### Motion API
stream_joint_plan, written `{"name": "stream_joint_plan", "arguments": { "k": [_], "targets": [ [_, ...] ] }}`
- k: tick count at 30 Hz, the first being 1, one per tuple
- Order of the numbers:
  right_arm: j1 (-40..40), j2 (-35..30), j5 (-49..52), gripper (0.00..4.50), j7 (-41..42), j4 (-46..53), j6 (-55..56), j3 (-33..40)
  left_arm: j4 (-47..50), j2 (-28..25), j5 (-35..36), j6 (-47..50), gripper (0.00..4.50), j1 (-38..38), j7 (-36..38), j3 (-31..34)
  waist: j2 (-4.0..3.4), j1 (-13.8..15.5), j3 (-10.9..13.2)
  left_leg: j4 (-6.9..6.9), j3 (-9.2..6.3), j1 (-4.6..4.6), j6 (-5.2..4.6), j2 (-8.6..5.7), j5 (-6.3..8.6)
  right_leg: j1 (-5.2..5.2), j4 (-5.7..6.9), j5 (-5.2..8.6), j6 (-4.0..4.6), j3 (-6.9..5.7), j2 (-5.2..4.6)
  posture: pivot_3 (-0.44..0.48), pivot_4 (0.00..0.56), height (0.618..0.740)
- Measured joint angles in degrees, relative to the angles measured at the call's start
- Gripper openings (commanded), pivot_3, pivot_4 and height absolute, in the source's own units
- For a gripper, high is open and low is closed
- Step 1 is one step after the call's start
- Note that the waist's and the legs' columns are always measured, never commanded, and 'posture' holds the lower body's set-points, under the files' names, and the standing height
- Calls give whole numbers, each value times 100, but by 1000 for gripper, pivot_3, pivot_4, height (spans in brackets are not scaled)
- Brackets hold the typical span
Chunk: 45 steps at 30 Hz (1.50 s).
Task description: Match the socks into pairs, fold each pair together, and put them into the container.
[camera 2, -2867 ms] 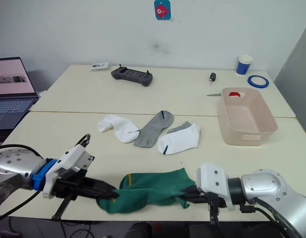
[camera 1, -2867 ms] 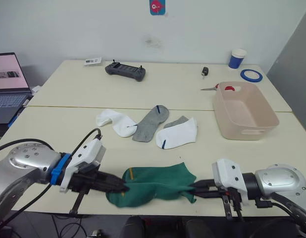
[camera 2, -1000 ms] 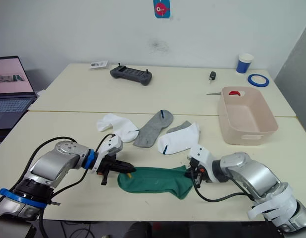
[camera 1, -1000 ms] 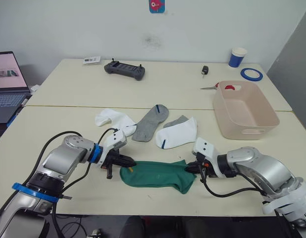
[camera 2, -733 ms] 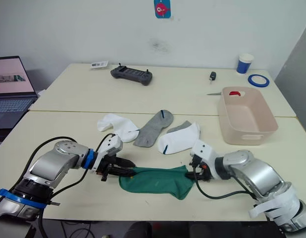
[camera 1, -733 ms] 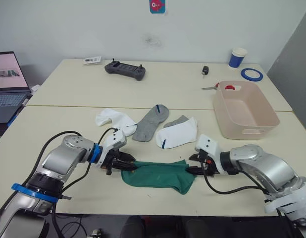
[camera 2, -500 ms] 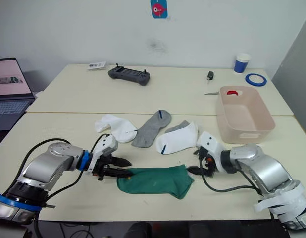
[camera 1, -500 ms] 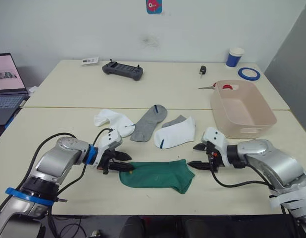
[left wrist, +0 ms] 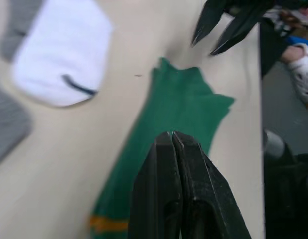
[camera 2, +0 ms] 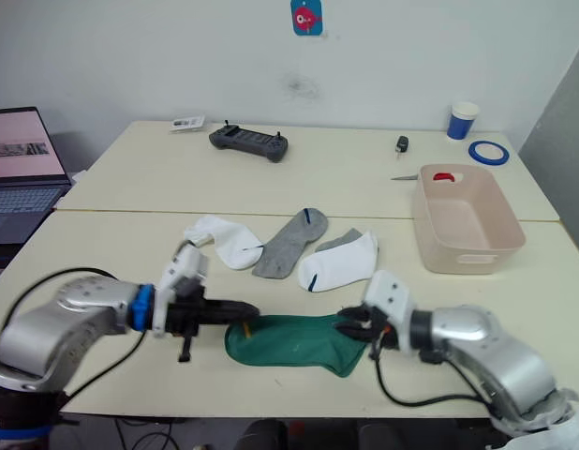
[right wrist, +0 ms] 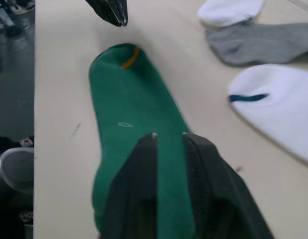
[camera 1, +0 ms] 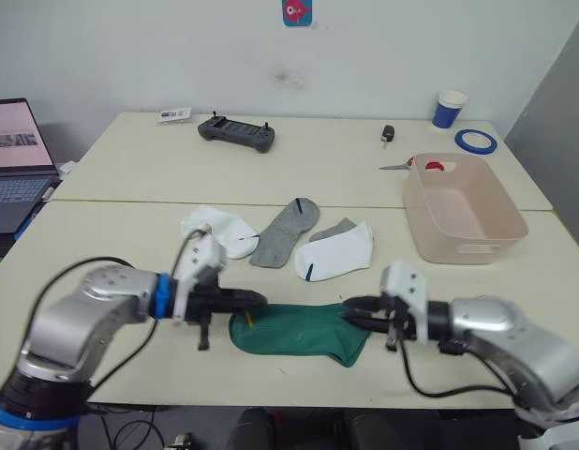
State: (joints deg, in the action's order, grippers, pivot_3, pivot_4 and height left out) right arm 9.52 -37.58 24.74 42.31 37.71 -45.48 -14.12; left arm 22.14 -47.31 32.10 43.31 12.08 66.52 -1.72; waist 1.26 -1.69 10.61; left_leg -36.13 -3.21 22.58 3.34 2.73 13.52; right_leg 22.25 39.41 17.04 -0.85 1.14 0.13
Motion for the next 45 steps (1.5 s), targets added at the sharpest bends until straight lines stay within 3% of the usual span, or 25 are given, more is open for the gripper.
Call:
{"name": "stream_joint_plan", "arguments": {
  "k": [5,12,23,28,32,38,41,45],
  "targets": [
    [-317,135,-274,27,-284,-153,37,-218,-586,175,-798,-738,0,-269,-319,-634,0,2,-1,-1,1,-12,0,0,-1,-3,6,-6,7,2,3,0,150,740],
    [-624,-262,-794,27,-309,-333,355,-517,-956,245,-1200,-1363,0,-397,-329,-799,0,2,-4,0,11,-17,0,-1,-1,-7,0,-5,7,9,2,0,150,740],
    [-271,-670,-1161,27,-311,-625,526,-61,-994,238,-1259,-1759,0,-584,-335,-740,2,1,-10,6,19,-43,-1,0,-1,-25,-4,-5,7,18,2,0,150,740],
    [-28,-357,-536,27,-52,-8,597,322,-391,249,-660,-1163,0,-540,-518,-282,5,-7,-6,5,3,-15,-1,12,-1,-3,2,-5,8,6,16,0,150,740],
    [289,74,-781,27,-158,-217,713,-161,-7,313,-620,-1028,0,-234,-882,-129,5,-5,-7,5,11,-22,-1,6,-1,-10,-3,-6,7,14,14,0,150,740],
    [411,846,-1328,27,-403,-1034,924,-1116,-255,497,-1019,-1105,0,-370,-1205,-535,5,-6,-7,6,12,-9,-1,7,-1,2,-9,-6,8,17,15,0,150,740],
    [215,831,-1463,27,-392,-1197,930,-1222,-354,496,-1179,-1143,0,-571,-1224,-653,5,-1,-7,6,12,-6,-1,7,-1,2,-14,-6,9,15,14,0,150,740],
    [-41,347,-1538,27,-236,-1099,1145,-1127,-498,444,-1525,-1534,0,-673,-1248,-795,5,19,-16,6,11,-15,-1,4,-1,-15,-23,-6,8,10,5,0,150,740]
  ]
}}
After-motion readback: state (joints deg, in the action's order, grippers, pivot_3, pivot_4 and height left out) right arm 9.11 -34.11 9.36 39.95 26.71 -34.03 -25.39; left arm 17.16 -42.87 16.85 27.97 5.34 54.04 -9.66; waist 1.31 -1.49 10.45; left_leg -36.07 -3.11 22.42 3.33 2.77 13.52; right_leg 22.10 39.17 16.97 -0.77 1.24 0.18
